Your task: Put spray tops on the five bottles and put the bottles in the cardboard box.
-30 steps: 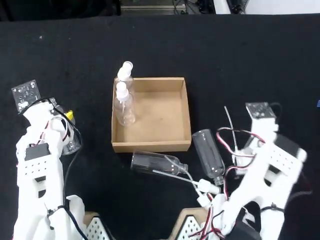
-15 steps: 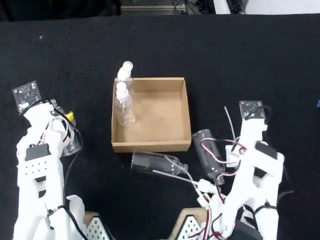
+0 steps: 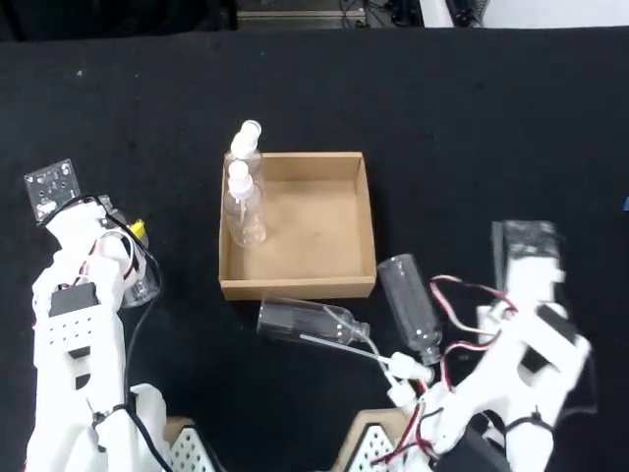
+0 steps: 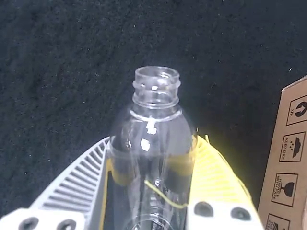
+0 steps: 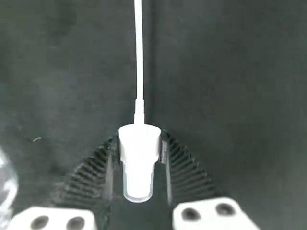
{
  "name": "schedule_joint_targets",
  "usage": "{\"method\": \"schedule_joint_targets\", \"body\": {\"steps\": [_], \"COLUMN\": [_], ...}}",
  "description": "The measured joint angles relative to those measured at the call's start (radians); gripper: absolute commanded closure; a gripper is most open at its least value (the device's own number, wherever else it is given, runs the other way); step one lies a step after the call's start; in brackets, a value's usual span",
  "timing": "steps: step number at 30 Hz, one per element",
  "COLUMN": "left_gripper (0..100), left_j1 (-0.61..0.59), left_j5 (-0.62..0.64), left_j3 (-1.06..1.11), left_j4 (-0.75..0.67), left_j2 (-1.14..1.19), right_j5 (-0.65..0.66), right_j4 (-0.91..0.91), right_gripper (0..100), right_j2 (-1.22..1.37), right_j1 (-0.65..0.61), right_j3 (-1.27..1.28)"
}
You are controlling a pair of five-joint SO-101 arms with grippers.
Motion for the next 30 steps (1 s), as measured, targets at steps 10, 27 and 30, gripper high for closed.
{"method": "schedule_joint_targets", "body": {"steps": [10, 27, 30], "left_gripper": [97, 97, 97], "left_j1": [0.0, 0.0, 0.0], "left_j5": [0.0, 0.0, 0.0], "left_j3": [0.0, 0.0, 0.0], "left_j4": [0.0, 0.0, 0.0], "left_j2": [0.0, 0.0, 0.0], "right_j5": [-0.583, 0.779, 1.129], "right_j4": [0.175, 0.376, 0.318], "right_gripper": [67.5, 68.1, 68.1], "right_j2": [0.0, 0.0, 0.0], "right_j1": [0.011, 0.028, 0.095], "right_j3": [-0.112, -0.262, -0.218]}}
